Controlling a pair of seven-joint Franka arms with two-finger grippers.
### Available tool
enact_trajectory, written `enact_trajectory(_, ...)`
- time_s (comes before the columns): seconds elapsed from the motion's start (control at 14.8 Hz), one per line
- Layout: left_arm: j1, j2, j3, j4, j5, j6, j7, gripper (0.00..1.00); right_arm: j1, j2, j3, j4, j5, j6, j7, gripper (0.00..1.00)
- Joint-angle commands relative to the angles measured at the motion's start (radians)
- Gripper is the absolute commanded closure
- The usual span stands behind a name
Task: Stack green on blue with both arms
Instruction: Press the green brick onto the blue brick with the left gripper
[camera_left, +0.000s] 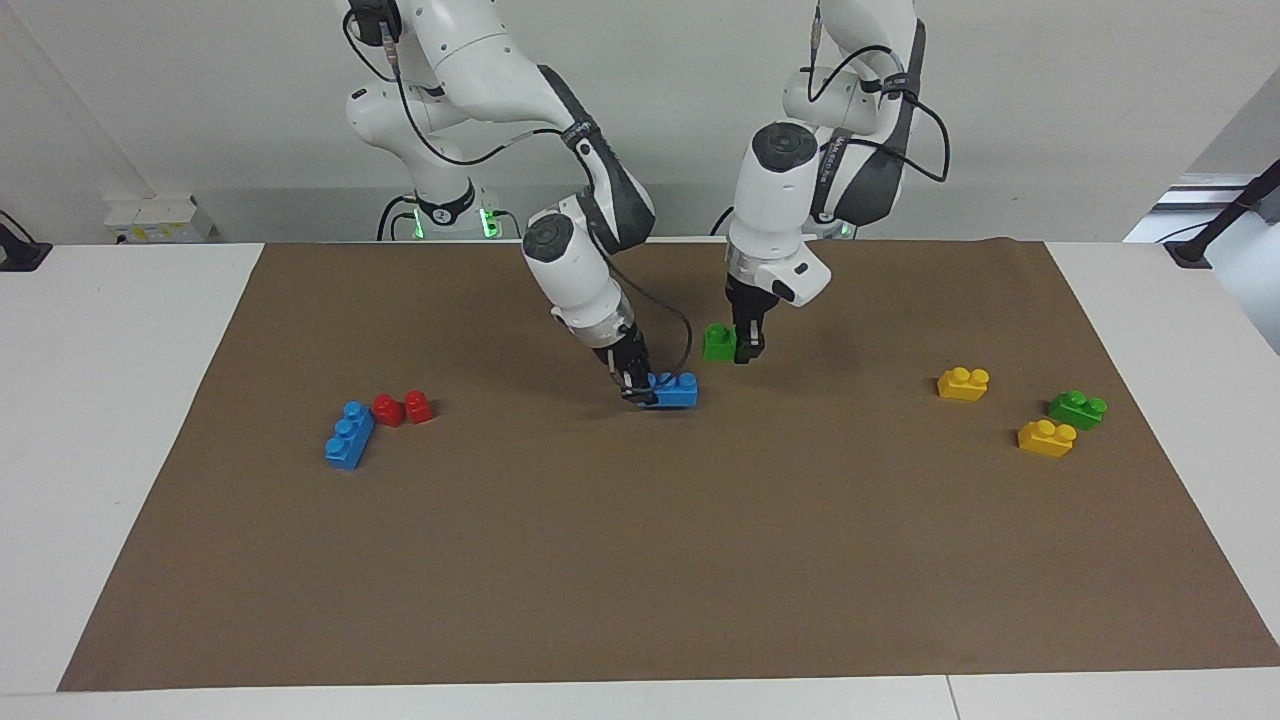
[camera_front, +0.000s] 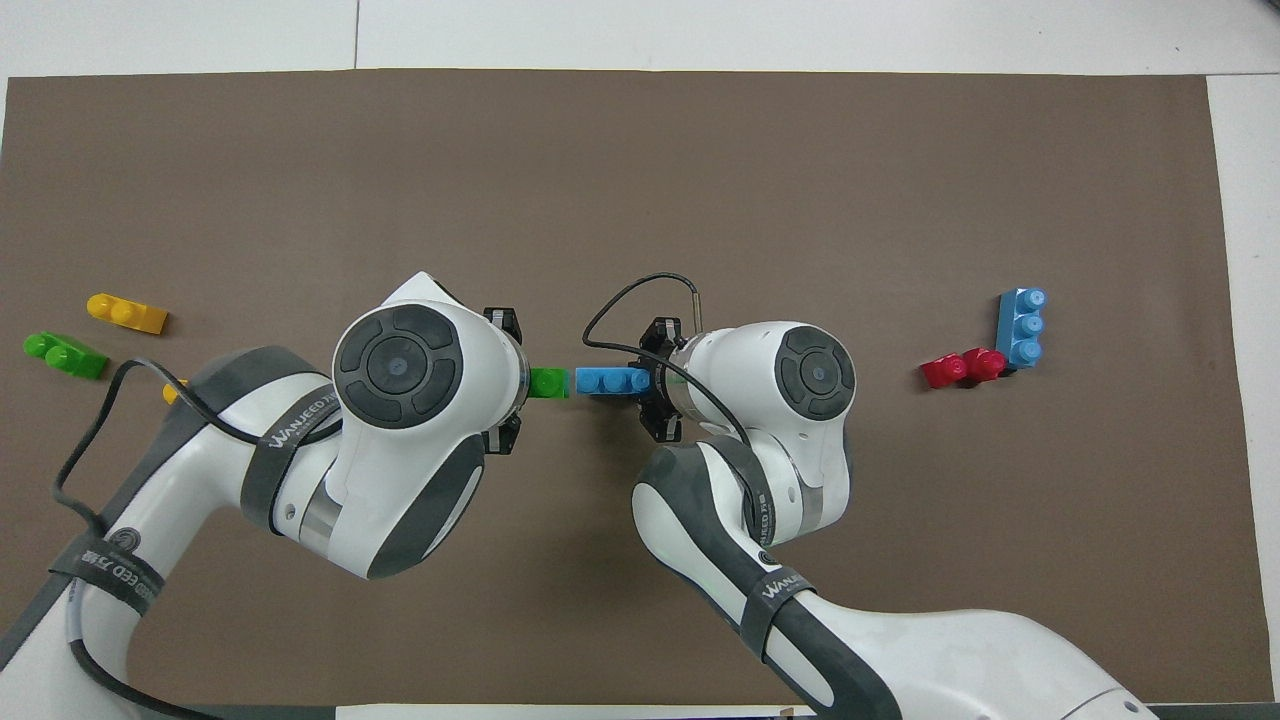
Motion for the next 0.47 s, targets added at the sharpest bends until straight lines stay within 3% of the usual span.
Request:
enact_trajectory(0.0,-0.046,-0.024,0.015,-0.063,0.039,0.067,-0.047,1.00,0.002,0.004,0.000,-0.013,0.023,0.037,0.003,1.00)
enact_trajectory(0.4,-0.089,0.011,0.015,-0.100,0.081,0.200,-0.133,1.00,-0.007,0.021,0.001,-0.019,0.033,0.038,-0.018,1.00)
